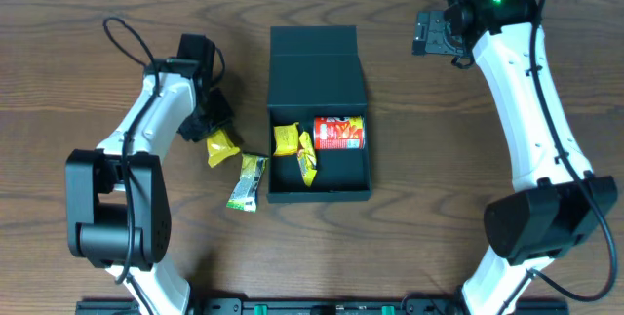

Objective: Pack container
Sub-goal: 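Grasp the second yellow packet with the left gripper and lift it, then carry the yellow packet into the box and release it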

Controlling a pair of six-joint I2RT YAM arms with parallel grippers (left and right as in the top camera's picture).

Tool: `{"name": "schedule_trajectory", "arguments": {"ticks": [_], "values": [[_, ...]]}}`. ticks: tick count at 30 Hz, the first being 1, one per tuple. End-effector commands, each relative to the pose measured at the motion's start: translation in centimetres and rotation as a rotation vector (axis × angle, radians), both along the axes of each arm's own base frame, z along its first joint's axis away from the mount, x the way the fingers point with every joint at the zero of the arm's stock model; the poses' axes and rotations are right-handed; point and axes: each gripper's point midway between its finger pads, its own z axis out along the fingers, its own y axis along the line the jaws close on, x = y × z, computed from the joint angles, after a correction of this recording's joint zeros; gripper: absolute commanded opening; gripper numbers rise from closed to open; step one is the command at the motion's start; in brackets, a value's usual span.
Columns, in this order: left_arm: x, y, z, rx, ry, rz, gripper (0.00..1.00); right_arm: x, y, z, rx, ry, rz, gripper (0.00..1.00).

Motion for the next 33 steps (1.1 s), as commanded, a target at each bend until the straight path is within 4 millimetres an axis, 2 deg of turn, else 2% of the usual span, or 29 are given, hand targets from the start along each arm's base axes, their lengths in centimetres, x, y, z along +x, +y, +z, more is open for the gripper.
{"name": "schedule_trajectory", "arguments": {"ticks": [1,8,16,20,25,33], "values": [[0.7,-0.6,1.4,0.015,-0.012,-0.142,0.35,0.1,-0.3,0.7,-0.019,-0.016,0.005,0.99],[1.0,-3.5,4.5,0.022,-0.021,-0.287,0.35,0.6,-0.2,0.9,-0.015,-0.039,0.004,0.99],[0.3,-9.3,7.3,0.019,-0.057,-0.437,0.36,0.9,-0.2,1.1,-0.013,-0.052,0.004,0.99],[-0.8,-11.7,7.6,0.008,-0.050,-0.482,0.39,1.0,-0.2,1.1,-0.012,-0.056,0.004,0.99],[-2.6,-13.8,7.5,0.003,-0.016,-0.451,0.40,1.0,-0.2,1.1,-0.012,-0.056,0.004,0.99],[-3.4,-15.2,7.5,-0.003,-0.014,-0.422,0.40,0.9,-0.2,1.1,-0.013,-0.056,0.004,0.99]]}}
